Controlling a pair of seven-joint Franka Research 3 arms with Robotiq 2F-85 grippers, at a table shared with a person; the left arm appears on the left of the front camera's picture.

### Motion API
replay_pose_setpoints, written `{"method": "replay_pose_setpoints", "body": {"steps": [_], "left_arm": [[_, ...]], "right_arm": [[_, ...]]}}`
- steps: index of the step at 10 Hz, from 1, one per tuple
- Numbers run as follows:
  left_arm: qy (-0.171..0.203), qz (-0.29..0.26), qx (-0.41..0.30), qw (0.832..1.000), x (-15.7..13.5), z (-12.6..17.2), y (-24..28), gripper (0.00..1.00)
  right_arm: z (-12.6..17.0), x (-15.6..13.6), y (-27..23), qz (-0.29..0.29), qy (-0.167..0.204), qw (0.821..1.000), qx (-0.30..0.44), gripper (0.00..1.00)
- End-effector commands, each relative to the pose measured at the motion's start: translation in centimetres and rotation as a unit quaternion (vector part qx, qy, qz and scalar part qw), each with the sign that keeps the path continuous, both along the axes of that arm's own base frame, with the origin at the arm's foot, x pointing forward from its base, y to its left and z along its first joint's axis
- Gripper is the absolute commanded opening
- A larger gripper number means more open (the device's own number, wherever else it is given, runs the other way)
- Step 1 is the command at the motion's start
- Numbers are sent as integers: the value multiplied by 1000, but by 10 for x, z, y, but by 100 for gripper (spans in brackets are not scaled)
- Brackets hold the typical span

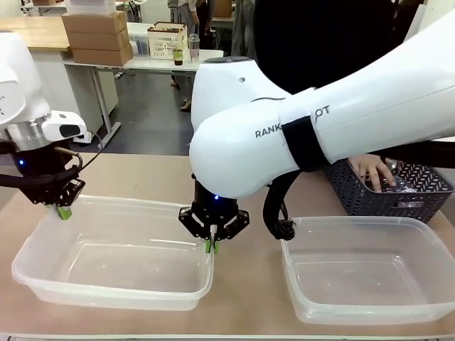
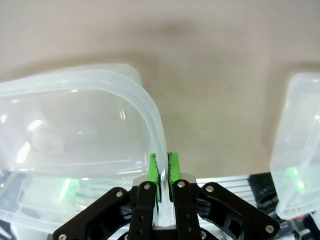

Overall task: Sort the waste into each basket.
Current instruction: Pick up the Organizing box on the left side of the table and lift it.

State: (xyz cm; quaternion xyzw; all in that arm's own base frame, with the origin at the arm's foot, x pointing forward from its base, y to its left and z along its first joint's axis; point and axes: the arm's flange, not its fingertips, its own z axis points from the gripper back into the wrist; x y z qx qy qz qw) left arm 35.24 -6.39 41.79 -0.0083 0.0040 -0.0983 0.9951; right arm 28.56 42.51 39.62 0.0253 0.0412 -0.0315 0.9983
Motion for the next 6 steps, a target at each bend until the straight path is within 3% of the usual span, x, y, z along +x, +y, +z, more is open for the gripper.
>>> {"method": "replay_pose_setpoints", "body": {"steps": [1,3,5,6], "left_arm": [[-64,16,49,997,-103,-31,13,0],[-56,-15,67,996,-69,2,-21,0],[-50,-29,44,997,-51,32,-38,0],[-64,-22,19,998,-49,47,-44,0]], "right_arm": [[18,-14,-37,-36,19,997,-62,0],[49,-24,-75,-30,4,999,-34,0],[76,-33,-108,-15,30,999,-33,0],[78,-30,-117,-19,49,998,-37,0]]}}
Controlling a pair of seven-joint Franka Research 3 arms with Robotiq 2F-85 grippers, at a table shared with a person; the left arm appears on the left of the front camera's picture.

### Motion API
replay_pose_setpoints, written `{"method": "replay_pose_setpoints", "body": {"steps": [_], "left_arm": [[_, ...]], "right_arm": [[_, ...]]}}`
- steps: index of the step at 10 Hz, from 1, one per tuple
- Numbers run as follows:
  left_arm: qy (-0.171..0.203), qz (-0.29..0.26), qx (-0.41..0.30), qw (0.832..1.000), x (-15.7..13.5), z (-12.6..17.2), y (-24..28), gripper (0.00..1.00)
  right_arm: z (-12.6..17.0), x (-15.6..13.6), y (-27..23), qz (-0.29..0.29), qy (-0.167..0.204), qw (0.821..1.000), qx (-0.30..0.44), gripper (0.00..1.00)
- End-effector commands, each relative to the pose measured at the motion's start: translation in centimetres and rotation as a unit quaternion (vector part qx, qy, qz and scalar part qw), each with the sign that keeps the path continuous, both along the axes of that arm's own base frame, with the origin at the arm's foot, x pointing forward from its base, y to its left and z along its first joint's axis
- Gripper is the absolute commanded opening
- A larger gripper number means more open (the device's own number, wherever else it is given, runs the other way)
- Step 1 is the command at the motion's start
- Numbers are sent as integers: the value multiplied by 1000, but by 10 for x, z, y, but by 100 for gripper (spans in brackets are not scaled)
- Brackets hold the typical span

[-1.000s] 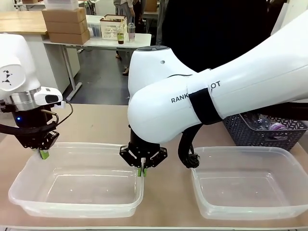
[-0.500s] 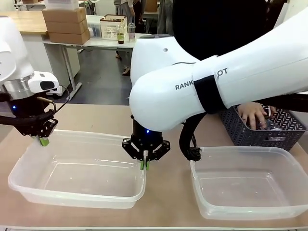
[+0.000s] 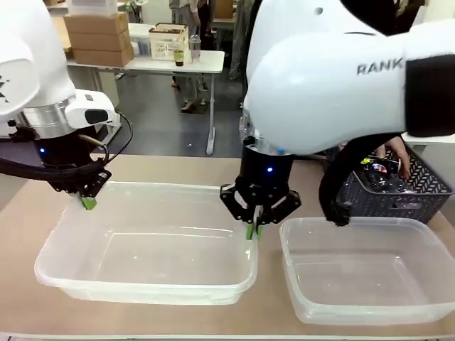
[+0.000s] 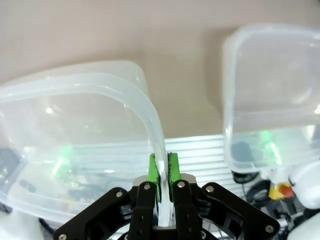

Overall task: Sort the waste into each basket.
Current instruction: Pick up the Organizing box on the left side of the table and lift it.

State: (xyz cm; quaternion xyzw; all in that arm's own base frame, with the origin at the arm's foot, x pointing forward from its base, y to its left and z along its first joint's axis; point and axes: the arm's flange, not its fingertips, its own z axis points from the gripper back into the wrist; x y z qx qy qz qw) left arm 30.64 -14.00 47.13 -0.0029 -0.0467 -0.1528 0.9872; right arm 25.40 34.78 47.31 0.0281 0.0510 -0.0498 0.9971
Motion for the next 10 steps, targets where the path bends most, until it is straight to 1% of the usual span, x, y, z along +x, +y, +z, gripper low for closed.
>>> {"method": "replay_pose_setpoints", "body": {"steps": [1,4,5,6,7,9,10], "left_arm": [[2,4,17,1000,4,-6,9,0],[2,4,17,1000,4,-6,9,0],[5,-3,2,1000,1,-3,0,8],[-3,0,-23,1000,14,0,-7,8],[9,3,-42,999,32,4,-18,8],[5,20,-65,998,62,13,-51,8],[6,16,-61,998,73,15,-74,8]], "right_arm": [[-8,4,15,-2,-13,1000,-2,0],[-8,4,15,-2,-13,1000,-2,0],[-7,1,7,4,-7,1000,-3,9],[-15,10,-14,4,-2,1000,22,9],[-14,20,-33,-8,-6,999,32,9],[-7,42,-72,-16,-25,999,33,9],[-3,51,-93,-3,-34,998,46,9]]}}
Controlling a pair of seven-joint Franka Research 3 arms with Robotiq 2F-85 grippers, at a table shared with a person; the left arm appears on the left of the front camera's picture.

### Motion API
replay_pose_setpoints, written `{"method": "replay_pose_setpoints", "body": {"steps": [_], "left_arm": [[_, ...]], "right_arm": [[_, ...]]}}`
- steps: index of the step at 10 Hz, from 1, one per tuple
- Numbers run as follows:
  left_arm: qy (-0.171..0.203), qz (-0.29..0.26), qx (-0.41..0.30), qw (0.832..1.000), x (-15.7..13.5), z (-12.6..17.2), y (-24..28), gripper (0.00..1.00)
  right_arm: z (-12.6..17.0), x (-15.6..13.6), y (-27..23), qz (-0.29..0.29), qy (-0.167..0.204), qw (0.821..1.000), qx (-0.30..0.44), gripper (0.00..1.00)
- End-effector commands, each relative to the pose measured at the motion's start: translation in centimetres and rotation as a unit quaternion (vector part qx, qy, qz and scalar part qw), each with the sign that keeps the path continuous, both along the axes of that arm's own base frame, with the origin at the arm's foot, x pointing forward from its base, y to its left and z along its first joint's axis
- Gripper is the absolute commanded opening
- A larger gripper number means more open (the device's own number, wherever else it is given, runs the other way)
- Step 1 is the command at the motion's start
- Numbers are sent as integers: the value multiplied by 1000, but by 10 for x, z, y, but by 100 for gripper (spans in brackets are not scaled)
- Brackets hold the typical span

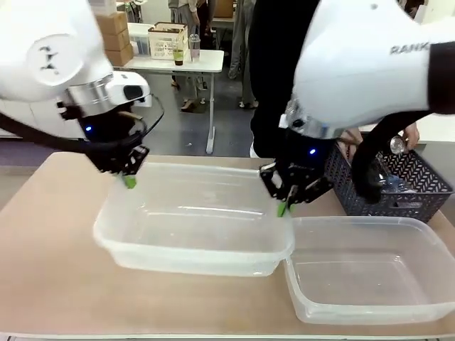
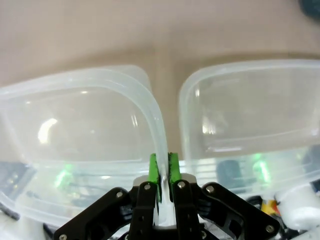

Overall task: Sort the waste into each basket.
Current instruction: Pick up the Organizing box on the left side of the table and lift it.

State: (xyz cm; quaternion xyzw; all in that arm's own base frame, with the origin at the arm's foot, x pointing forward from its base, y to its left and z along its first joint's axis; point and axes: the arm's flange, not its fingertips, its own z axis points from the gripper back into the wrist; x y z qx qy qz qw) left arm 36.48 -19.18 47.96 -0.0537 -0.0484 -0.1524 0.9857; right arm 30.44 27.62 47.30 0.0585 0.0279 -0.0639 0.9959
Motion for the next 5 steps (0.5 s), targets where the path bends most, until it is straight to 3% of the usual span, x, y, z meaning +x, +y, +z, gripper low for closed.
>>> {"method": "replay_pose_setpoints", "body": {"steps": [1,5], "left_arm": [[0,19,-6,1000,24,9,-44,8],[-23,27,0,999,59,32,-92,8]], "right_arm": [[5,3,-39,7,-27,999,16,9],[34,20,-79,-7,-48,998,-27,9]]}}
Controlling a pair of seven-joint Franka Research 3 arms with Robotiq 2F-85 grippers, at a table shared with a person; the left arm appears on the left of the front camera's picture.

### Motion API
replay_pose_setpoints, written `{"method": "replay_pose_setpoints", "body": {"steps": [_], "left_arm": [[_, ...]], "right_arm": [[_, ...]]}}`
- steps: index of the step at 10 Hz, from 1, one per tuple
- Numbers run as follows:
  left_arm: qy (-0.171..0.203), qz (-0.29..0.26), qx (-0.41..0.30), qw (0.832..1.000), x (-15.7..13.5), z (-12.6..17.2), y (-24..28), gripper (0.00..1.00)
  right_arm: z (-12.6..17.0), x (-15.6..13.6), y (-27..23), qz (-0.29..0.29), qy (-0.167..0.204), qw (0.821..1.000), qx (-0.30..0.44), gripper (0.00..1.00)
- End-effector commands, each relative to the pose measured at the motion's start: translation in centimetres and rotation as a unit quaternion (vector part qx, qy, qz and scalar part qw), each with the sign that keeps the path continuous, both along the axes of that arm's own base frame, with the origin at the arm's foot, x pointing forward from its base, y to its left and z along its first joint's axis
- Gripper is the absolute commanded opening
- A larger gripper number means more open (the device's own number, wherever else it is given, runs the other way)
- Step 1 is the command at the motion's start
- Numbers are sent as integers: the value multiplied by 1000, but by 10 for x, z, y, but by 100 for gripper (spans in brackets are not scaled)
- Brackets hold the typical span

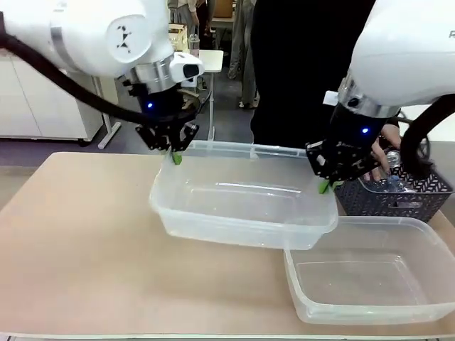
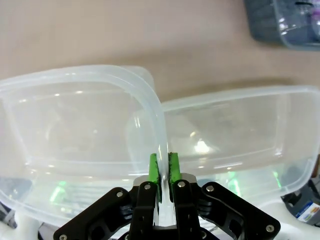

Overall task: Sort the waste into each basket.
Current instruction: Pick up the Organizing box on the left side of the table and lift it, then offer the picked Organizing box to the human.

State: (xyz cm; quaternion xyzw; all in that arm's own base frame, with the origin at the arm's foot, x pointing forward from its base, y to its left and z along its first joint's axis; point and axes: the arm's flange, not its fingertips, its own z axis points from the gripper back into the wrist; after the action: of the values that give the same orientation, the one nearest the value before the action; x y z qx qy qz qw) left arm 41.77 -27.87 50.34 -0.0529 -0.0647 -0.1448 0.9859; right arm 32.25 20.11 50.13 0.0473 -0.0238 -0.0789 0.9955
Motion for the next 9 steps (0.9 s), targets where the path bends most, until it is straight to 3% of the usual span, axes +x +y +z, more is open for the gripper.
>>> {"method": "replay_pose_setpoints", "body": {"steps": [1,3,4,5,9], "left_arm": [[-5,13,-5,1000,12,11,-4,8],[4,2,-8,1000,25,17,1,8],[16,10,-13,1000,26,13,5,8],[2,-2,-6,1000,16,9,-6,8],[2,-2,-6,1000,16,9,-6,8]], "right_arm": [[8,4,-4,6,4,1000,-11,9],[8,7,-2,-23,2,1000,-3,9],[5,4,-5,-4,-4,1000,-7,9],[5,4,-5,-4,-4,1000,-7,9],[5,4,-5,-4,-4,1000,-7,9]]}}
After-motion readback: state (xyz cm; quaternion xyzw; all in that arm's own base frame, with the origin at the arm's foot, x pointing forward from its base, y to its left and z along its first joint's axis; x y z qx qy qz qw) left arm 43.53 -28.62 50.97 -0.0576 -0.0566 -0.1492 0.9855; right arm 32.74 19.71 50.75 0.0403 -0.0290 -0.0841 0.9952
